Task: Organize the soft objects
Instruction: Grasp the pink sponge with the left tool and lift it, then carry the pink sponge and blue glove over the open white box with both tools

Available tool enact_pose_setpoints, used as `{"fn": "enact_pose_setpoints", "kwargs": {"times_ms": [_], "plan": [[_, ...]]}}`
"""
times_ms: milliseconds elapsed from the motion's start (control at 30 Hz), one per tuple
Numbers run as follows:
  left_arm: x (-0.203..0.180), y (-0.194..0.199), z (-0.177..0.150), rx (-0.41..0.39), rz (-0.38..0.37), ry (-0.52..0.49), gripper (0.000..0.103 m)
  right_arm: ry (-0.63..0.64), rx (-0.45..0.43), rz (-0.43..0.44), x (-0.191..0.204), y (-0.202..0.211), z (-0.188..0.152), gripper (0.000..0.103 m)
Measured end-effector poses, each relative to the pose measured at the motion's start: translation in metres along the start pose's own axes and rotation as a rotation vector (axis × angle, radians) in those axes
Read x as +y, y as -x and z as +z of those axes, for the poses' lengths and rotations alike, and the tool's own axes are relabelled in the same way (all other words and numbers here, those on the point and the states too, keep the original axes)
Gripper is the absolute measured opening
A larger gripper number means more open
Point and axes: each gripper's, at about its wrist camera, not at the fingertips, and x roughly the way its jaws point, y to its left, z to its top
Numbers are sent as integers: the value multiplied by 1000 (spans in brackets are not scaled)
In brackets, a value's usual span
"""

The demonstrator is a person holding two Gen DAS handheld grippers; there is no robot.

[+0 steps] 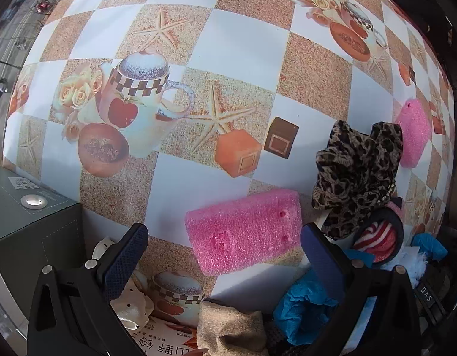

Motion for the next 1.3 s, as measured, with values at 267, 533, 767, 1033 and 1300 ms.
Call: {"fn": "enact_pose_setpoints", "kwargs": {"times_ms": [267, 533, 767, 1033, 1300], "plan": [[-8, -16, 0, 80, 65, 89, 102, 8, -10, 40, -3, 23, -19, 43], [-3, 5, -1, 4, -31, 0, 22, -50, -14, 161, -33, 40, -36, 15], [-7, 31, -19, -56, -29, -87, 22, -63, -31, 202, -46, 58, -48, 15], [-37, 86, -63, -197, 38, -282, 22, -51, -51, 219, -53, 84, -62, 15], [-33, 111, -93, -270, 58, -406, 22, -14, -96, 237, -52, 115, -84, 15]]}}
